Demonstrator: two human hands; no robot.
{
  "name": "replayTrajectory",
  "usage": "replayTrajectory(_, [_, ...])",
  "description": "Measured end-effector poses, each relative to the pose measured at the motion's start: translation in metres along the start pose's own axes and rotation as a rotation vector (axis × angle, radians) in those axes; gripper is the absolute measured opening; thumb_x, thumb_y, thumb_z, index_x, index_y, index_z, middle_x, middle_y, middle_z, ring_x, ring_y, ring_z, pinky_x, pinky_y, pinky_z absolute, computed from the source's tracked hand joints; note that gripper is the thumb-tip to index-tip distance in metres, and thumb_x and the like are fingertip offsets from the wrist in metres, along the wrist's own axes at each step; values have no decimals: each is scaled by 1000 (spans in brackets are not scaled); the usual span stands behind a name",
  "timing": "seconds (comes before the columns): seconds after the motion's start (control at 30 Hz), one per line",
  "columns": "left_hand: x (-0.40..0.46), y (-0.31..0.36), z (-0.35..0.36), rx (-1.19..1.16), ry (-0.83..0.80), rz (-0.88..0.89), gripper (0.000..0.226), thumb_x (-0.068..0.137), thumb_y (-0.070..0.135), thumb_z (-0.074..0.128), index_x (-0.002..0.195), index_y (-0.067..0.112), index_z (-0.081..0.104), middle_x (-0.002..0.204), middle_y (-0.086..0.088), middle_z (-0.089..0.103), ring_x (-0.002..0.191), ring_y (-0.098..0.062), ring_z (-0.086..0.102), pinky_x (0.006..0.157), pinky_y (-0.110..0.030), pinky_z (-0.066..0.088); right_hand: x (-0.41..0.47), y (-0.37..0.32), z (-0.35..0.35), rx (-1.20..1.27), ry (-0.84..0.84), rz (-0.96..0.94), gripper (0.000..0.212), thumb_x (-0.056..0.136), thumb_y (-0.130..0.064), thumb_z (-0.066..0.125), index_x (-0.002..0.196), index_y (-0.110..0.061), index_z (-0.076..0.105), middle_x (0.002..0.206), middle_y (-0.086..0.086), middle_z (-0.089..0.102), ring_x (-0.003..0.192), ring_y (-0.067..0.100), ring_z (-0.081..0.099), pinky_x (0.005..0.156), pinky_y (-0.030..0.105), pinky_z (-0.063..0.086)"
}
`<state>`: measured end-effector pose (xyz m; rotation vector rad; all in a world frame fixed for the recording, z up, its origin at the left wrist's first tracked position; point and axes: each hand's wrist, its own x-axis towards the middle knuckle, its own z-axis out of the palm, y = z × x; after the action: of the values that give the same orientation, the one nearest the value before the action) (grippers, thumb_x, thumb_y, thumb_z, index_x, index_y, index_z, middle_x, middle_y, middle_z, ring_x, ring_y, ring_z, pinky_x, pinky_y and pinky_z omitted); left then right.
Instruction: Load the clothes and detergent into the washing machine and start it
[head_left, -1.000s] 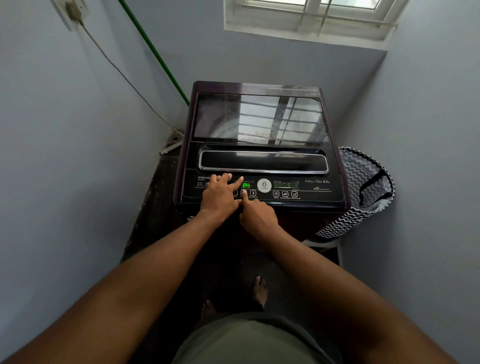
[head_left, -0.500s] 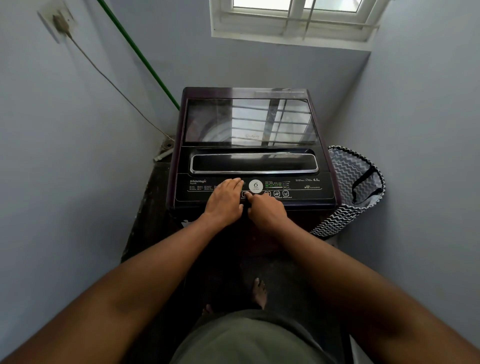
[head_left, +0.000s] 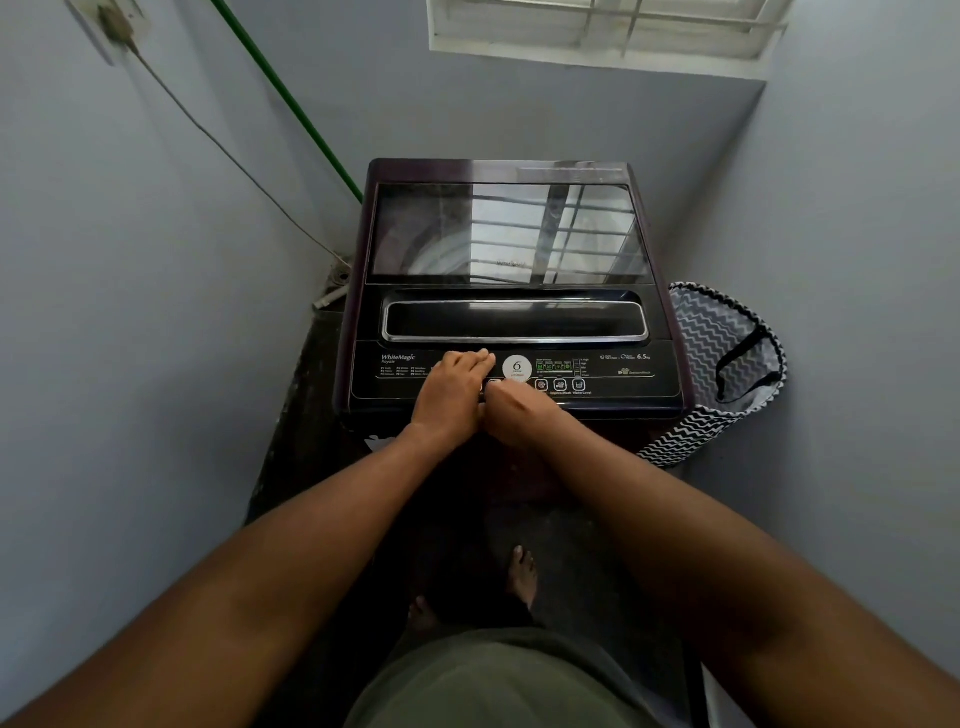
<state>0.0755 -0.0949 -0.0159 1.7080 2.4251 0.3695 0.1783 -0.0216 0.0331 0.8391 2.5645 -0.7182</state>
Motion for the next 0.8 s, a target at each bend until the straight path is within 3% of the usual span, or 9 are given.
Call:
replayTrajectory(0.13, [-4, -4, 6, -13, 51, 36, 61, 86, 24, 63, 144, 14, 48, 145, -3, 51, 114, -25, 51, 103, -38, 43, 8, -2, -1, -11, -47, -54, 37, 93, -12, 50, 127, 3, 55, 121, 28, 60, 106, 42, 61, 91, 48, 51])
replayTrajectory(0.23, [-3, -1, 2, -25, 51, 15, 62, 86, 22, 62, 145, 16, 47, 145, -1, 50, 118, -23, 50, 105, -36, 41, 5, 3, 3, -43, -67, -74, 31, 96, -20, 49, 119, -1, 59, 125, 28, 57, 103, 41, 61, 92, 51, 51])
replayTrajectory(0.3, [-3, 2, 0, -42, 54, -13, 60, 88, 23, 60, 146, 16, 46, 147, 0, 49, 123, -22, 48, 108, -36, 40, -1, 5, 7, -75, -73, -46, 34, 97, -20, 48, 126, -4, 57, 139, 30, 45, 110, 45, 58, 94, 52, 49])
replayTrajectory(0.37, [-3, 6, -2, -53, 58, -30, 58, 91, 28, 58, 147, 17, 45, 147, 1, 48, 124, -21, 47, 109, -36, 39, -7, 7, 10, -81, -30, -14, 44, 97, -17, 45, 138, -2, 47, 144, 30, 41, 114, 46, 57, 94, 51, 49])
replayTrajectory(0.43, [-4, 7, -2, -50, 46, -41, 62, 90, 34, 63, 147, 18, 44, 148, 3, 47, 125, -19, 46, 110, -34, 38, -13, 11, 14, -69, 31, 14, 59, 98, -18, 44, 150, 2, 27, 134, 29, 51, 113, 43, 57, 92, 48, 48])
replayTrajectory(0.5, [-4, 6, -3, -32, 34, -43, 70, 86, 38, 69, 148, 19, 42, 149, 4, 45, 126, -18, 45, 110, -32, 38, -18, 18, 15, -67, 42, 20, 68, 97, -21, 45, 156, -6, 16, 125, 26, 58, 112, 42, 58, 90, 45, 48])
replayTrajectory(0.63, [-6, 7, -4, -8, 6, -55, 78, 83, 42, 74, 150, 20, 40, 151, 6, 43, 128, -17, 44, 110, -32, 36, -30, 34, 9, 2, 142, -24, 63, 94, -20, 47, 154, -21, 30, 120, 21, 64, 111, 38, 60, 92, 46, 50])
replayTrajectory(0.73, [-8, 8, -3, -17, -3, -64, 79, 83, 41, 74, 151, 20, 38, 152, 5, 41, 129, -18, 43, 112, -34, 37, -30, 41, 3, 5, 292, -44, 50, 93, -18, 48, 143, -13, 48, 123, 16, 63, 111, 34, 60, 89, 44, 51])
replayTrajectory(0.8, [-7, 12, -5, -5, 2, -63, 79, 85, 42, 72, 152, 19, 35, 153, 4, 39, 131, -18, 42, 113, -34, 36, -27, 38, -3, -14, 377, -39, 35, 95, -19, 47, 125, -6, 59, 115, 14, 60, 107, 31, 58, 80, 37, 47])
